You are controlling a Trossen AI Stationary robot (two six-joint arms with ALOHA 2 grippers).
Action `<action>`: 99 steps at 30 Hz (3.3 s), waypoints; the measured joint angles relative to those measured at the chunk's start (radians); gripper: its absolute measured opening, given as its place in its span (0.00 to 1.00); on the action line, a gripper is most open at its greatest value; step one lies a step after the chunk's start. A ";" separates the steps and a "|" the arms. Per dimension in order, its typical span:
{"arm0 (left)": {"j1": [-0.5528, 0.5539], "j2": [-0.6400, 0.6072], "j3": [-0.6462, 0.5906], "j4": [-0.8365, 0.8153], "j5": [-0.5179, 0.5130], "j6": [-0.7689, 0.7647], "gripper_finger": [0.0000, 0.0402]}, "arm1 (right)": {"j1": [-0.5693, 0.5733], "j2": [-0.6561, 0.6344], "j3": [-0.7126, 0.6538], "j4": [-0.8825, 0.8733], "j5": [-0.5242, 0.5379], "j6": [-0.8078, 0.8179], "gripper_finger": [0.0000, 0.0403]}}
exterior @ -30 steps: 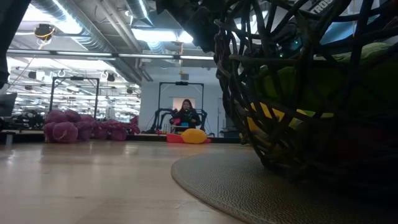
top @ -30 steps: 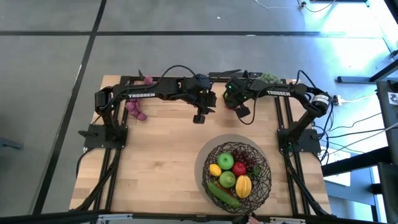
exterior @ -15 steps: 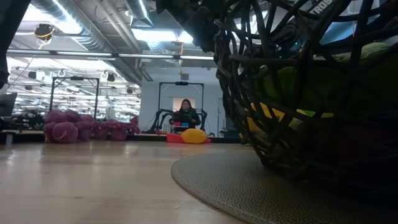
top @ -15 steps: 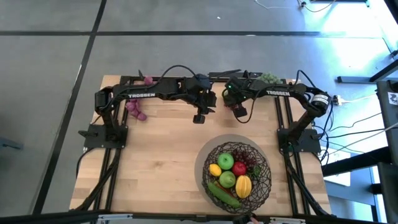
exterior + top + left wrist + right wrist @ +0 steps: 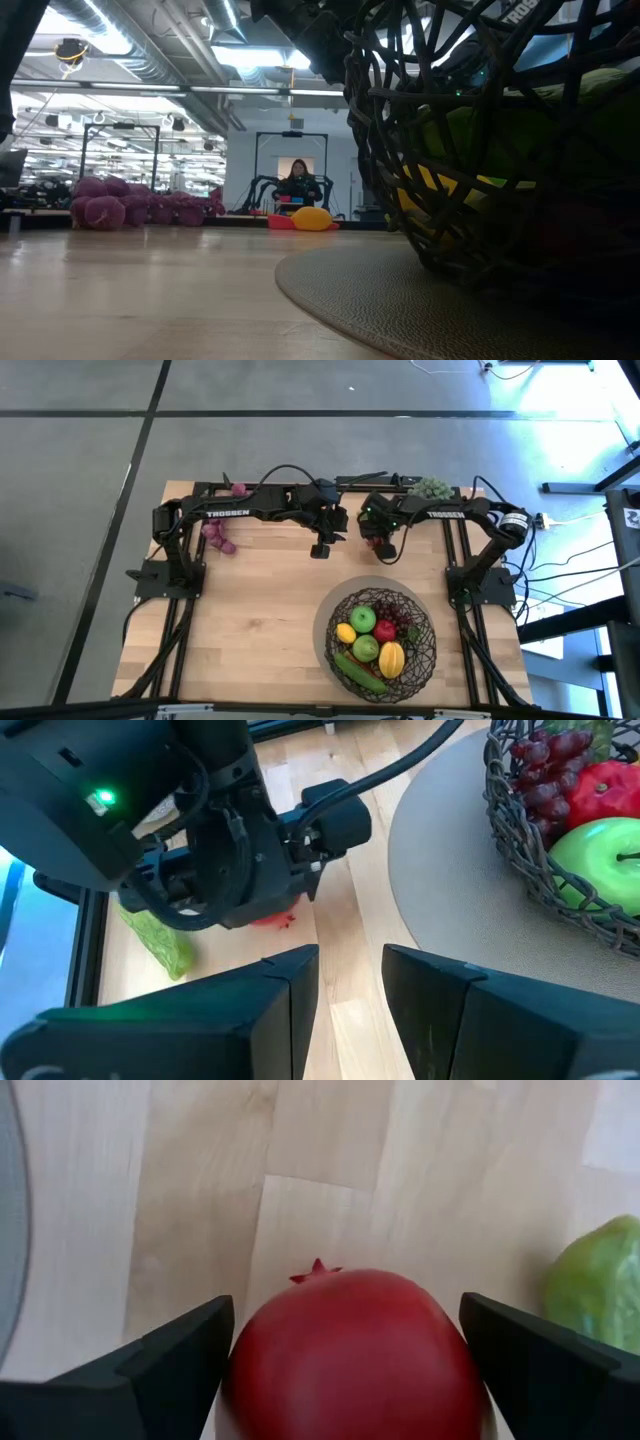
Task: Build produce basket
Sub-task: Put the red pomegranate into the wire basket
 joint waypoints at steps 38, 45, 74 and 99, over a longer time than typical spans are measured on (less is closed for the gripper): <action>-0.005 0.000 0.000 0.000 0.000 -0.001 0.26 | 0.061 0.000 0.032 -0.028 0.000 0.099 0.76; -0.005 0.000 0.000 -0.006 0.000 -0.001 0.26 | 0.081 0.000 0.110 -0.105 0.000 0.154 0.76; 0.020 -0.126 0.002 -0.248 0.073 0.027 0.26 | 0.351 -0.228 0.461 -0.456 0.196 0.777 0.76; -0.037 -0.143 0.001 -0.224 0.215 0.027 0.26 | 1.062 -0.322 0.389 -0.691 0.464 1.844 0.76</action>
